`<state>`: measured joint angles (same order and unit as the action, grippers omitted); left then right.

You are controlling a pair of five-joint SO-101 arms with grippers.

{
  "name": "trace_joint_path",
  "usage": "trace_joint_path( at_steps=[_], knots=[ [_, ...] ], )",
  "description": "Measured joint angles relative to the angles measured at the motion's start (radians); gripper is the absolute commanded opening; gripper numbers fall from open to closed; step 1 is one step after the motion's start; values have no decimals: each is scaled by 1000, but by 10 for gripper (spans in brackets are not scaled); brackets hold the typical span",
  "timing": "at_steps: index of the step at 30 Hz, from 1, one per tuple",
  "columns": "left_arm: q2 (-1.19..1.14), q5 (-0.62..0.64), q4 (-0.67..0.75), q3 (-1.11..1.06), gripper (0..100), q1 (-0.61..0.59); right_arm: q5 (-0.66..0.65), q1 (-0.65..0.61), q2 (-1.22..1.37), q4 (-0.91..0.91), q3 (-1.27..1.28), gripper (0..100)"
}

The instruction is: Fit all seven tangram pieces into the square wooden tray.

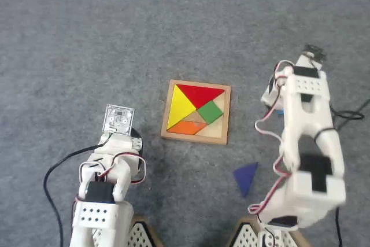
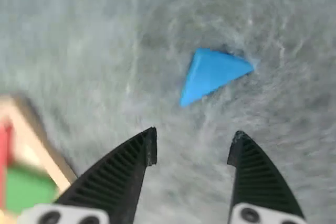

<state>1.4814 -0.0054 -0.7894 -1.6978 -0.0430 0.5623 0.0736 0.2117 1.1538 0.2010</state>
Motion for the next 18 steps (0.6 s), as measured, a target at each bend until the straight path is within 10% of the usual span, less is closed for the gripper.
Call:
trace_joint_path(
  at_steps=[6, 18],
  knots=[
    [0, 0, 0, 0, 15, 0, 244, 3, 178, 26, -163, 234],
    [0, 0, 0, 0, 15, 0, 290, 106, 212, -18, -216, 234]
  ],
)
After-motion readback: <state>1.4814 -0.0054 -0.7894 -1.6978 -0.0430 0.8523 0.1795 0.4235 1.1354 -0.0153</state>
